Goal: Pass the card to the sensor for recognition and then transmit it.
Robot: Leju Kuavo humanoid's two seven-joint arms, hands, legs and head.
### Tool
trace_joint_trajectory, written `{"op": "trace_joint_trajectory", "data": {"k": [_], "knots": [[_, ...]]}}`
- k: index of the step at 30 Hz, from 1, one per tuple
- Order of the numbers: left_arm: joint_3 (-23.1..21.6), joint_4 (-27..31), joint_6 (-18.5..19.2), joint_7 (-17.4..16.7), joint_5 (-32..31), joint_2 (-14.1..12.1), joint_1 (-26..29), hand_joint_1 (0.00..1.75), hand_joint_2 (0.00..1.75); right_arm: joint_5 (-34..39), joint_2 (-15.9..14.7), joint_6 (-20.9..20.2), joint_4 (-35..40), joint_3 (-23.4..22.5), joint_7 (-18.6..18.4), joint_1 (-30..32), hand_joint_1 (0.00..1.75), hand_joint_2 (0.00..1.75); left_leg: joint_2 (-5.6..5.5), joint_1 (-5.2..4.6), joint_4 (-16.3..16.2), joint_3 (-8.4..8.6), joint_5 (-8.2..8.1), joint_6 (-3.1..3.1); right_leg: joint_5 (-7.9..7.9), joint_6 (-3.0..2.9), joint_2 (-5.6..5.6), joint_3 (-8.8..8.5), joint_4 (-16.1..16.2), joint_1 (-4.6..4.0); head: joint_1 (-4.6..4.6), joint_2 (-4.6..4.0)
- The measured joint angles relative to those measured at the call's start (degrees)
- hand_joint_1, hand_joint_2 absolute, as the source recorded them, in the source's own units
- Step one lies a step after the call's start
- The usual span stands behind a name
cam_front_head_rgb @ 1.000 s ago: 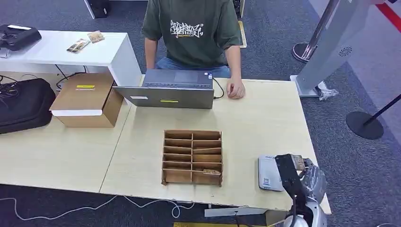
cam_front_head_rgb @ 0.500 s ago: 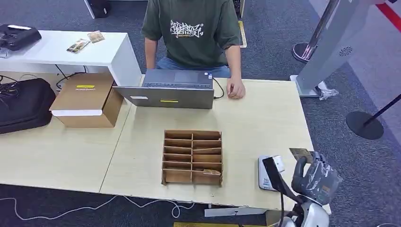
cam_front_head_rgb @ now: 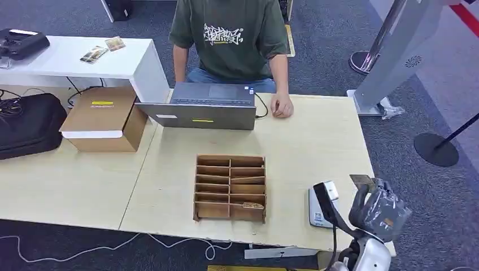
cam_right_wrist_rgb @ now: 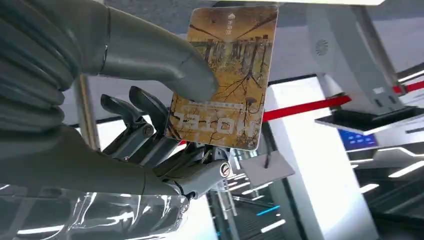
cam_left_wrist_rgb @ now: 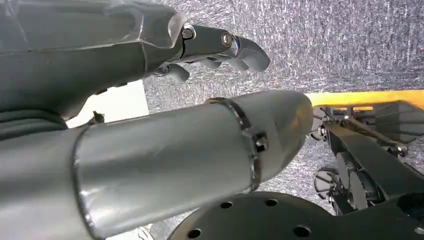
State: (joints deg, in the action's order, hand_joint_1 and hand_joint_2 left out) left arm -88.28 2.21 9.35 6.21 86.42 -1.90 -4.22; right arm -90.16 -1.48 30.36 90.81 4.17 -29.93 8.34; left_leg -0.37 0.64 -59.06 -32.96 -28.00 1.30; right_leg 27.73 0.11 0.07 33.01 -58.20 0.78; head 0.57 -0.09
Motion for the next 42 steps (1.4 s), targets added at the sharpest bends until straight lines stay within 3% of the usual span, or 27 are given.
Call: {"op": "trace_joint_trajectory", "data": {"k": [16, 22, 28, 42], "knots": [[0.0, 0.0, -0.39, 0.0, -1.9, -0.04, -0.01, 0.0, 0.0, 0.02, -0.11, 2.49, -0.46, 0.53, 8.38, -1.12, 1.75, 1.75, 0.02, -0.01, 0.01, -0.02, 0.0, 0.0, 0.01, -0.02, 0.01, 0.02, -0.04, -0.01, 0.0, 0.02], [0.0, 0.0, -0.42, 0.0, -2.1, -0.04, -0.01, 0.0, 0.0, 0.02, 0.54, 2.93, -0.85, 0.33, 10.05, -2.43, 1.75, 1.75, 0.01, 0.0, 0.01, -0.01, 0.01, 0.0, 0.01, -0.02, 0.01, 0.02, -0.04, -0.01, 0.0, 0.02], [-0.02, 0.0, -0.39, 0.02, -2.58, -0.09, -0.03, 0.0, 0.0, 0.02, 2.38, 3.85, -1.71, -0.15, 14.91, -4.84, 1.75, 1.75, 0.03, 0.01, 0.01, -0.01, 0.01, 0.01, 0.01, -0.03, 0.02, 0.03, -0.05, -0.01, 0.0, 0.02], [-0.02, 0.0, -0.37, 0.02, -2.84, -0.33, -0.03, 0.0, 0.0, 0.04, 4.22, 4.31, -3.96, -0.89, 16.99, -7.9, 1.75, 1.75, 0.01, 0.0, 0.01, -0.04, 0.02, 0.03, 0.01, -0.02, 0.01, 0.03, -0.05, -0.01, 0.0, 0.02]]}}
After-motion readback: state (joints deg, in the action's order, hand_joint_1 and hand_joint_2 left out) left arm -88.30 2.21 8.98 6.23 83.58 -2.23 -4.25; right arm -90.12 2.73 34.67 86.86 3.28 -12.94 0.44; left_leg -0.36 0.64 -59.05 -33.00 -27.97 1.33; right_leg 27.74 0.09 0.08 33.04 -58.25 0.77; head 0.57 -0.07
